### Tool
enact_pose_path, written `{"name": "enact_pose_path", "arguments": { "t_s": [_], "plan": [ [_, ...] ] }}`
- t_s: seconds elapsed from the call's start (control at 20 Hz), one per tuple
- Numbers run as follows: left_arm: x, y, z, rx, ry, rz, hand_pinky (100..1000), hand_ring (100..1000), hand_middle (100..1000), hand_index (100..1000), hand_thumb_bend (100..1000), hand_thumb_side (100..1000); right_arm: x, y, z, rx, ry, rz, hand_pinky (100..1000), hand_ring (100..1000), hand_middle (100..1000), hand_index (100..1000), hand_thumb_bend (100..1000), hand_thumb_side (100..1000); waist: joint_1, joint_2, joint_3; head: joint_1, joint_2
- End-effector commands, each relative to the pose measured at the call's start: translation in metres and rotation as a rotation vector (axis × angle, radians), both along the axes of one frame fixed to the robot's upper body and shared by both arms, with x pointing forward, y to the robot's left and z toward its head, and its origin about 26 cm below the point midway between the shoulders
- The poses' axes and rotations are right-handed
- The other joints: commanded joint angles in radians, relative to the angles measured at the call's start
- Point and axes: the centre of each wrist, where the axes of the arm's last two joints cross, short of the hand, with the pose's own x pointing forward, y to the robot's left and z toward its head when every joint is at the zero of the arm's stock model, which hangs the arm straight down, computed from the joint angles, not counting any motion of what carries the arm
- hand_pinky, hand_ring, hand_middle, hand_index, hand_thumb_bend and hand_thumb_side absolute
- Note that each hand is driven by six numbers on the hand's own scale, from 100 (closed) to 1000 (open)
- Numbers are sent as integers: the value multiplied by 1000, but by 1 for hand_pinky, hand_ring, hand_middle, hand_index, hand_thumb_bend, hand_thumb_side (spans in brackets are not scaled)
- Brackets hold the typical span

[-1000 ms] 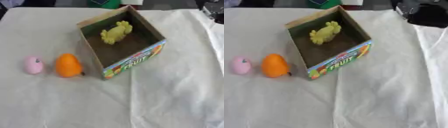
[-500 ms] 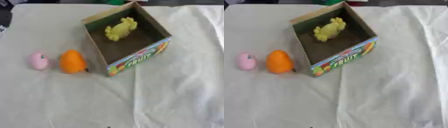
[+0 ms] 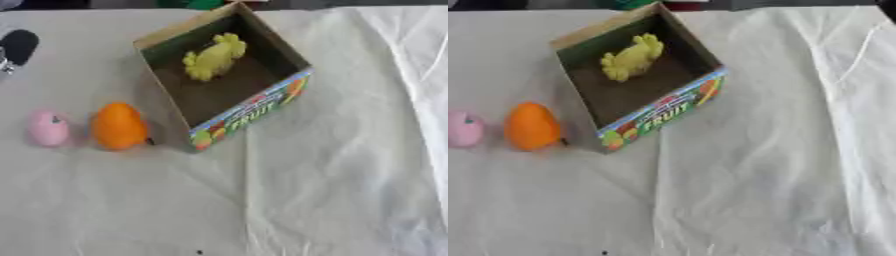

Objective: Pick up objects on the table and place them in the box.

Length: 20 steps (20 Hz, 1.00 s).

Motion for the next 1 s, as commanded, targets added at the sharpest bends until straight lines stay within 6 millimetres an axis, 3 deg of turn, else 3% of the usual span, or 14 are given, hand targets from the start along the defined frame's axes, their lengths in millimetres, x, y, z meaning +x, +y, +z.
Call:
{"name": "enact_pose_path", "arguments": {
  "t_s": [0.05, 0.3, 0.5, 0.65, 0.85, 1.0],
  "plan": [
    [-4, -4, 12, 53, -14, -13, 616, 790, 790, 904, 504, 910, -5, 1, 8, -2, -28, 17, 693, 751, 683, 815, 100, 658, -2, -26, -2, -10, -10],
    [-3, -9, 12, 96, 24, -14, 630, 798, 797, 906, 567, 959, -3, 5, 10, 2, -27, 44, 692, 748, 680, 808, 100, 665, -6, -33, -5, -8, -20],
    [-2, -15, 12, 179, 69, 3, 702, 836, 814, 929, 652, 1000, -3, 6, 10, 7, -26, 53, 692, 743, 676, 803, 100, 675, -6, -39, -7, 6, -20],
    [-1, -24, 11, 288, 146, 4, 772, 870, 831, 945, 730, 1000, -3, 7, 10, 10, -24, 55, 692, 740, 674, 801, 100, 684, -6, -44, -8, 17, -23],
    [0, -36, 11, 411, 279, 7, 796, 881, 837, 945, 911, 1000, -3, 8, 10, 12, -20, 61, 691, 734, 669, 798, 100, 685, -6, -48, -10, 19, -24],
    [0, -42, 7, 484, 387, 8, 799, 882, 839, 949, 969, 1000, -2, 9, 10, 14, -19, 65, 691, 732, 667, 796, 100, 686, -6, -49, -13, 20, -25]
  ]
}}
